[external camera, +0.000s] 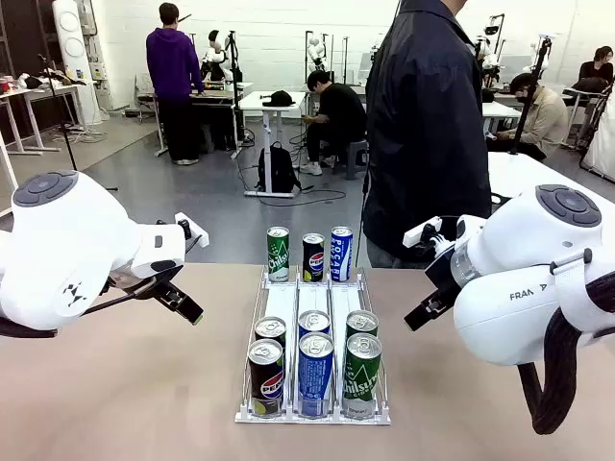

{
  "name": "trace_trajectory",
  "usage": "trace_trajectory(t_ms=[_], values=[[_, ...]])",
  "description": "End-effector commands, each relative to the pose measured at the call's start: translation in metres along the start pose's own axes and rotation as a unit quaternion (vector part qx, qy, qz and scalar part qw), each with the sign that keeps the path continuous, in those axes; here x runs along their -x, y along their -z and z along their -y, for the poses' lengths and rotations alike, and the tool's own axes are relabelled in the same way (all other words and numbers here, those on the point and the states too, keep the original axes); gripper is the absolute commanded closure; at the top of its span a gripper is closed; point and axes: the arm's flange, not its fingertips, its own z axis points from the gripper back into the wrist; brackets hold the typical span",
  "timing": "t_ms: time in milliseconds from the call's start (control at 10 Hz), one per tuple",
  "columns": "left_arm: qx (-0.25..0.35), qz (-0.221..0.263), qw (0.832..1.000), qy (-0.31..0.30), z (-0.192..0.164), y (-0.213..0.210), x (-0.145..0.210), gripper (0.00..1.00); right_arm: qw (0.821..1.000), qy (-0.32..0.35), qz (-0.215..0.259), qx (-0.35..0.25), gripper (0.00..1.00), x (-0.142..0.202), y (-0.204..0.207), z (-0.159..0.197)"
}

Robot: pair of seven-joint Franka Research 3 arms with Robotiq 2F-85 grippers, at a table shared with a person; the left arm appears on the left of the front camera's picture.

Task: Retrieve and hand over the desired beverage to the person.
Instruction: Pick up a can of the same type that the person held from the Automatic Can Dispenser.

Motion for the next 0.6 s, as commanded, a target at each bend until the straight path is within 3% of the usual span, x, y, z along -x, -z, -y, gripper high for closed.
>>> trace_trajectory(t_ms=[0,500], values=[[0.000,0.000,1.000,0.000,0.0001,0.0000,0.0000,0.00,1.000,0.000,0.000,0.000,0.00,0.0000,0.0001,0.0000],[0.000,0.000,1.000,0.000,0.0001,0.0000,0.0000,0.00,1.000,0.000,0.000,0.000,0.00,0.0000,0.0001,0.0000]])
